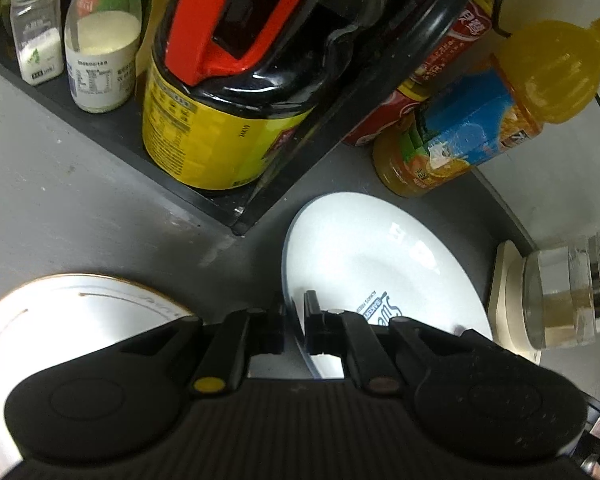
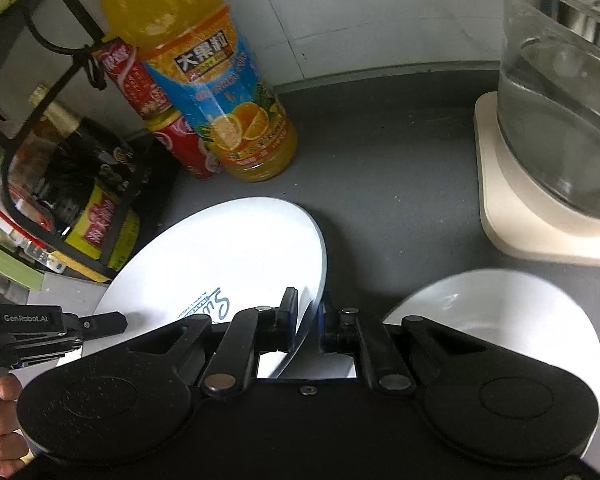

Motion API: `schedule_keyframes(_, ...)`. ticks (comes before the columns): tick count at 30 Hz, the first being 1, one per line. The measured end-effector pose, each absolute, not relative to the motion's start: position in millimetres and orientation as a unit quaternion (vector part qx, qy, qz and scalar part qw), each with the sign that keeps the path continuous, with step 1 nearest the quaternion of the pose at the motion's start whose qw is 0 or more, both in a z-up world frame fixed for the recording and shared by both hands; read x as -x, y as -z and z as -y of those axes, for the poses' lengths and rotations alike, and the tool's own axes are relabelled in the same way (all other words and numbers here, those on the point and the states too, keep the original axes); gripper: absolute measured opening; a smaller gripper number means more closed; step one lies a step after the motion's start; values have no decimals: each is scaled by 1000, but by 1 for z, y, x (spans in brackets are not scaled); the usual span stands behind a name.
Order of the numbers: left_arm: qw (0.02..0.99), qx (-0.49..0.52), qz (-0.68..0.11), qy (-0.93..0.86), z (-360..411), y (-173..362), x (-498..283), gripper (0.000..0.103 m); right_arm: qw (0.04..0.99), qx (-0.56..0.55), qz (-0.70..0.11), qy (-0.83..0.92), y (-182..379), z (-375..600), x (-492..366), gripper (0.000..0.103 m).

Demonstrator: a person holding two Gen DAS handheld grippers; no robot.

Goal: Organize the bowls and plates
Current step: 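Grasp the rim of the 'Sweet' plate with the right tool, then carry the 'Sweet' plate and lower it onto the gold-rimmed plate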

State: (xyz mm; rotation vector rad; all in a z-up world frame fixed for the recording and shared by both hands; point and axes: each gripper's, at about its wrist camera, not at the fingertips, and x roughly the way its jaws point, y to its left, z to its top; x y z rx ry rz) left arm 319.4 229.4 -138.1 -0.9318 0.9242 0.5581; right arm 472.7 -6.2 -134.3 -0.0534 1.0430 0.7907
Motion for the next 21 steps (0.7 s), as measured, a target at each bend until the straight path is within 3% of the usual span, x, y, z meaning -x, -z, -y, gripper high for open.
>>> schedule_keyframes(21,775,406,-437,-210,-232,106,-228,6,812,-14,-464,-354,120,13,-366,10)
